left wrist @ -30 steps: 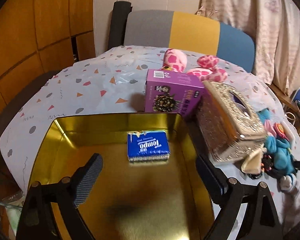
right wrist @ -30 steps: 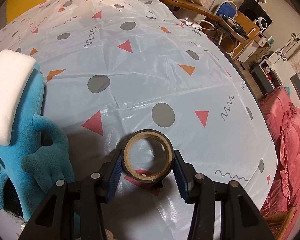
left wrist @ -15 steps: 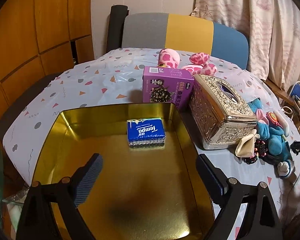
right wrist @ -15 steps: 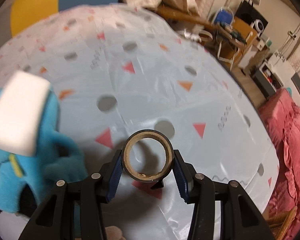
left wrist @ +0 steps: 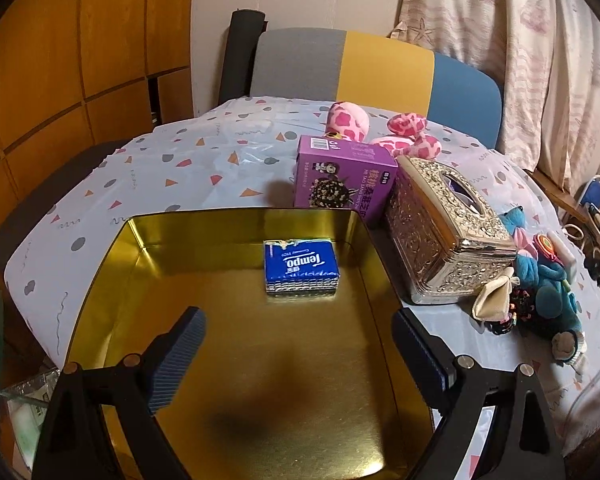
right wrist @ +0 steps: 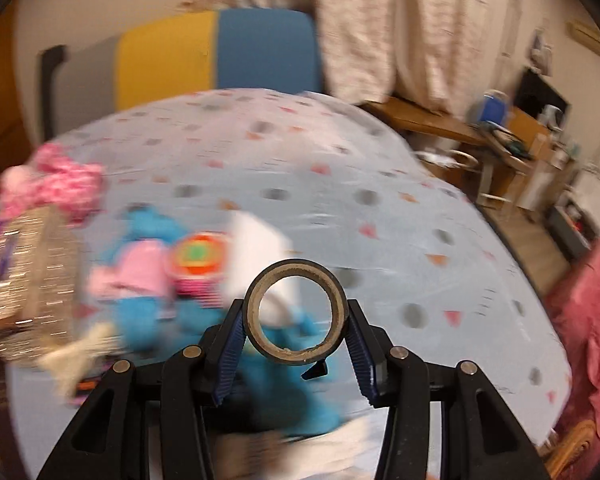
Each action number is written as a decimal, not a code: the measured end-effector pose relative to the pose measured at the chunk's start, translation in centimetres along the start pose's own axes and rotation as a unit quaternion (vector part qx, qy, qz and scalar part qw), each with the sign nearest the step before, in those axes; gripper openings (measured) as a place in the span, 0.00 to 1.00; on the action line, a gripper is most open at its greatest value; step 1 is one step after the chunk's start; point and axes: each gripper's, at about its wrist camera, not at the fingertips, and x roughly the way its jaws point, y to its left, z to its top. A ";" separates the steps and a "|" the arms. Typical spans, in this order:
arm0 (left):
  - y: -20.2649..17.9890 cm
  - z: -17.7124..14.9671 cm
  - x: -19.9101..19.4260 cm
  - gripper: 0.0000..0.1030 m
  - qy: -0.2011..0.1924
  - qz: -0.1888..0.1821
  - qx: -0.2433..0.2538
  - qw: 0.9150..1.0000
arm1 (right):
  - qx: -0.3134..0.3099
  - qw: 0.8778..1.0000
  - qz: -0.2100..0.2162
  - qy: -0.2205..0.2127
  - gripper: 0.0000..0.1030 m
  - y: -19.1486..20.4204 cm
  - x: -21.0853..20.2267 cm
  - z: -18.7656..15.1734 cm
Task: Organize soft objects
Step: 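Carry the brown tape roll toward the gold tray with the right tool, then lower the tape roll into the gold tray and open the right tool, then move the left tool toward the cream mesh cloth beside the silver box, then grasp the cream mesh cloth with the left tool and lift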
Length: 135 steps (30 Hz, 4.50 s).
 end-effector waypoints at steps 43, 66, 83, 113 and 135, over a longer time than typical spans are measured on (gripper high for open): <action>10.4 -1.1 -0.2 0.91 0.005 0.071 -0.104 0.992 | -0.307 0.903 0.286 0.094 0.60 35.7 -2.1 -8.8; 4.6 -0.7 -1.5 0.91 -0.005 0.034 -0.024 0.999 | -0.197 0.944 0.264 -0.012 0.65 26.1 -6.8 -6.9; -1.5 -0.7 -2.0 0.91 0.001 -0.004 0.052 0.999 | -0.078 0.976 0.198 -0.042 0.66 14.6 -5.6 -3.9; -18.8 -1.7 5.6 0.39 0.098 -0.152 0.171 0.968 | 0.210 0.972 0.105 -0.017 0.66 -5.7 2.3 -2.6; -19.8 -4.6 5.9 0.09 0.159 -0.212 0.131 0.955 | 0.211 0.971 0.115 -0.006 0.66 -5.6 3.0 -2.6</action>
